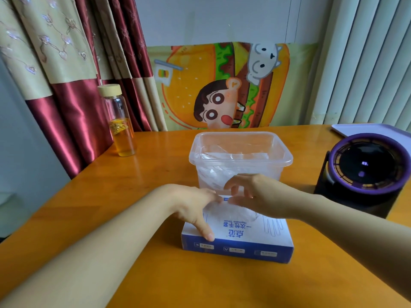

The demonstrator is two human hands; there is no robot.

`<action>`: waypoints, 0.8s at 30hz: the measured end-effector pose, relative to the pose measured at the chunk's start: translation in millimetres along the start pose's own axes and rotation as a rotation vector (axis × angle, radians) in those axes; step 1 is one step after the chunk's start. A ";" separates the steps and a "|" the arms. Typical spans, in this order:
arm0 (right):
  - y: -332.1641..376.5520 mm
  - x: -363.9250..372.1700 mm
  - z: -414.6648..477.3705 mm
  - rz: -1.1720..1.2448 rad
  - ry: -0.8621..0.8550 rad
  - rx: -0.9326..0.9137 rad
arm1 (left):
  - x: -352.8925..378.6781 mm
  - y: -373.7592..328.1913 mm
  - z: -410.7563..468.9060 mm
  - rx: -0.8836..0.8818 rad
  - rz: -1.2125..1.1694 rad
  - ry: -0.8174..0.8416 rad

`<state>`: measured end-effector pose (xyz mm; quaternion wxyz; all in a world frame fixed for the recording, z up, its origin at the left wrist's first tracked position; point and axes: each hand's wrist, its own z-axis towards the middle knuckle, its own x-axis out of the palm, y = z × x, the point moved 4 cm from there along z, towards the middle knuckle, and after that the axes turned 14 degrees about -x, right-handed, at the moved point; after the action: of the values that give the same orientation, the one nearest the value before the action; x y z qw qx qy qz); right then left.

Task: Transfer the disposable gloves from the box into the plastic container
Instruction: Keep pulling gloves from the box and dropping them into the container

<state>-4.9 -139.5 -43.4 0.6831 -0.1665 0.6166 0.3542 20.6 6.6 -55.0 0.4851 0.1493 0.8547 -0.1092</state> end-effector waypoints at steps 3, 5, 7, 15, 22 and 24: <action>4.3 4.6 -1.5 -0.090 0.054 0.028 | -0.7 -1.4 -0.7 0.000 0.025 0.003; 13.7 8.3 -1.3 -0.118 0.005 0.007 | 0.0 -1.0 0.0 -0.012 0.031 0.005; 22.9 2.4 1.0 -0.111 -0.077 -0.029 | 0.7 -0.3 0.4 -0.015 0.033 0.002; 11.5 -21.5 -1.9 -0.001 -0.209 0.070 | 1.2 -3.2 0.1 0.045 -0.033 0.004; -4.1 -92.6 -6.0 -0.010 -0.762 0.184 | 0.9 -3.2 1.7 0.013 0.053 0.017; -7.7 -106.7 -0.6 0.011 -0.720 0.193 | 0.1 -1.1 -1.1 -0.029 0.053 0.010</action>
<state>1.1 -175.0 57.4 0.8668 0.0370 0.3683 0.3340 19.2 6.0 -54.4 0.4857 0.1654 0.8543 -0.0832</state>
